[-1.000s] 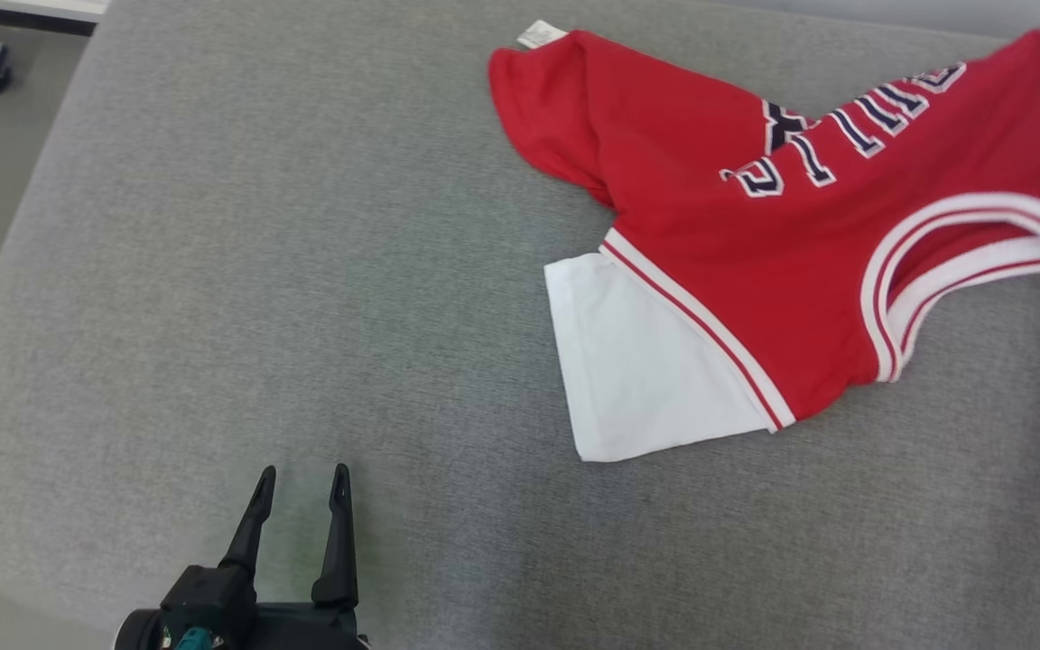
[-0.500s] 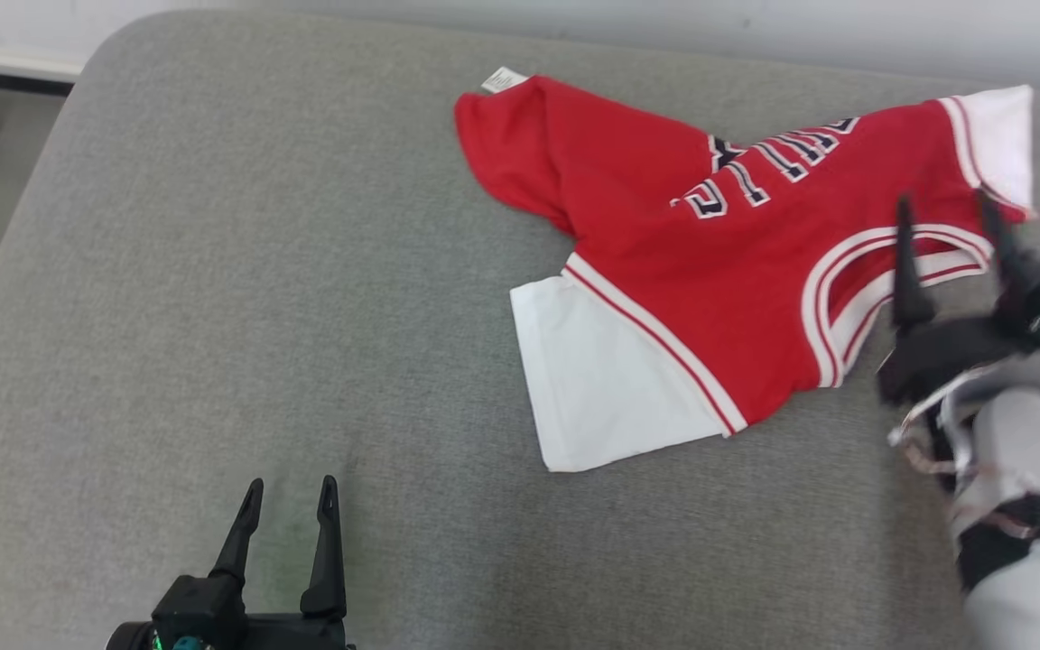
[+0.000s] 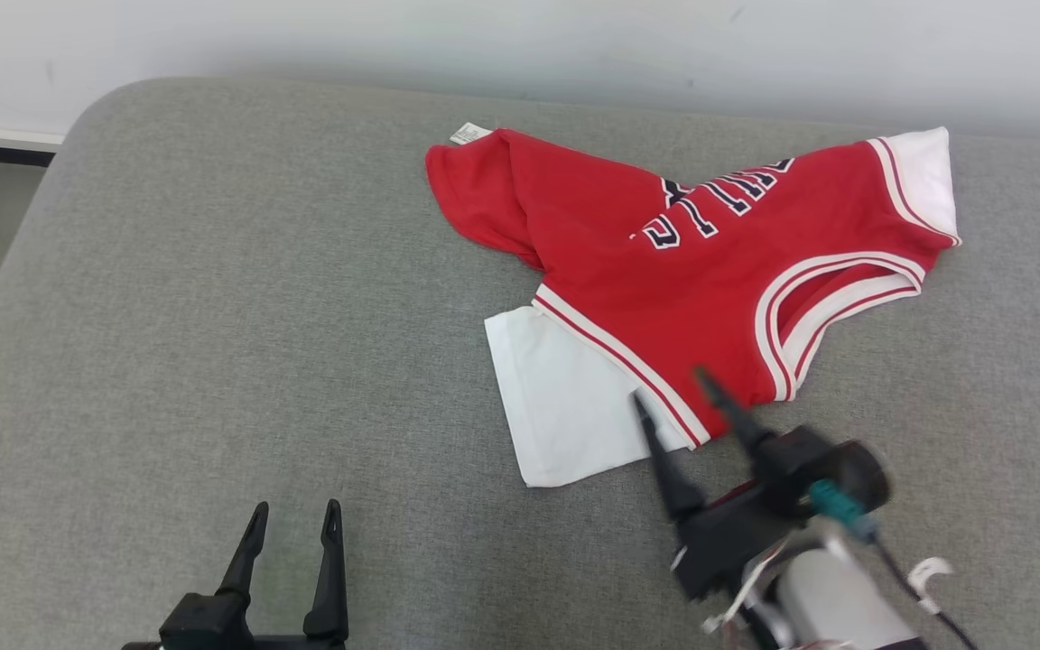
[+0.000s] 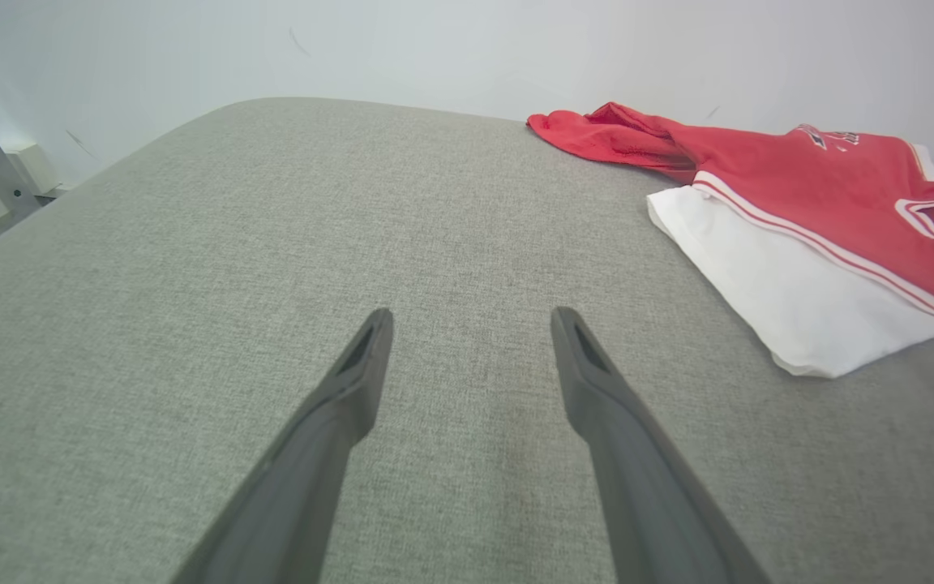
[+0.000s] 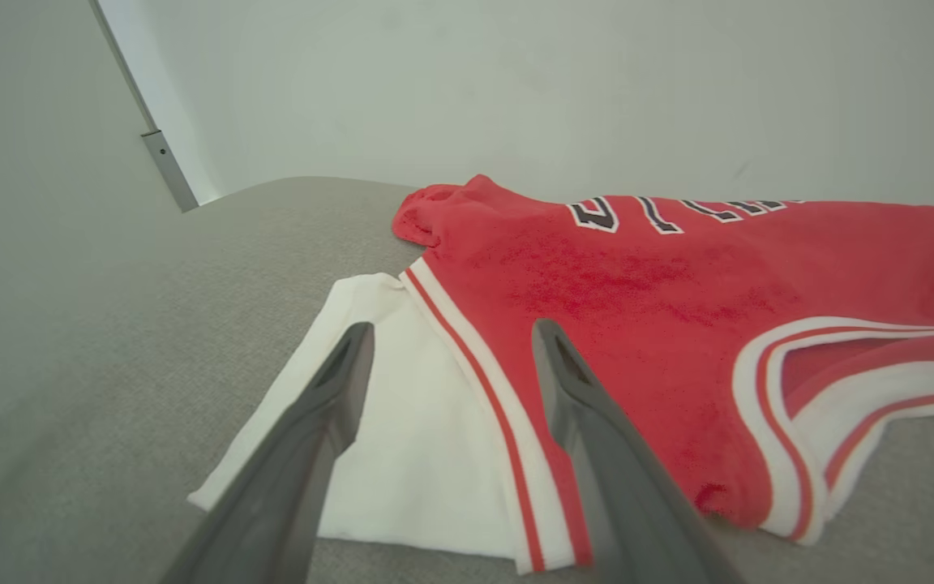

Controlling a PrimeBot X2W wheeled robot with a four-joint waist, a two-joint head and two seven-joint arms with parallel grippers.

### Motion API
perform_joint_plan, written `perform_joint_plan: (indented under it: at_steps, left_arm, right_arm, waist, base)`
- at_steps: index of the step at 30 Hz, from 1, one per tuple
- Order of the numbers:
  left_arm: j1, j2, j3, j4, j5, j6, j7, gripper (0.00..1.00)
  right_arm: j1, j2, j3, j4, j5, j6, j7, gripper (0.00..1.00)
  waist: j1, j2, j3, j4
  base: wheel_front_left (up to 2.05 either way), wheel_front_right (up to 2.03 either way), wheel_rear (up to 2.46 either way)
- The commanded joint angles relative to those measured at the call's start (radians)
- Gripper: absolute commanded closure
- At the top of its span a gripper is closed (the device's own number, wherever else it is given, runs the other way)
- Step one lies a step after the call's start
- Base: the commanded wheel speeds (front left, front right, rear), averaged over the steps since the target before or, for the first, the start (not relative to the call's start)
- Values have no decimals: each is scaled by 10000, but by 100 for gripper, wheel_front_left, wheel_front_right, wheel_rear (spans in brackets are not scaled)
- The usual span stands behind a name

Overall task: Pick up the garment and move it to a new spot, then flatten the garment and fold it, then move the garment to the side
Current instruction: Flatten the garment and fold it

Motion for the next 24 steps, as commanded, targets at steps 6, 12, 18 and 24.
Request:
perform_joint_plan:
  at_steps: [6, 12, 18, 24]
  left_arm:
    - [162, -3, -129, 82, -136, 37, -30, 0]
    - [213, -6, -210, 120, -237, 73, -30, 0]
    - [146, -6, -319, 130, -351, 160, -30, 0]
    - [145, -4, -295, 132, -390, 237, -30, 0]
  right_arm:
    - [-10, -46, 2187, 794, 839, -27, -42, 0]
    - [-546, -226, 3342, 1702, 1395, -27, -39, 0]
    - [-1033, -208, 3844, 2544, 1251, -27, -19, 0]
    - [-1113, -241, 3765, 2986, 1173, -27, -8, 100]
  waist:
    - [2, 1, -51, 337]
    - [2, 1, 70, 654]
    - [2, 1, 216, 862]
    - [2, 1, 204, 783]
  base:
    - [0, 0, 0]
    - [0, 0, 0]
    - [0, 0, 0]
    - [0, 0, 0]
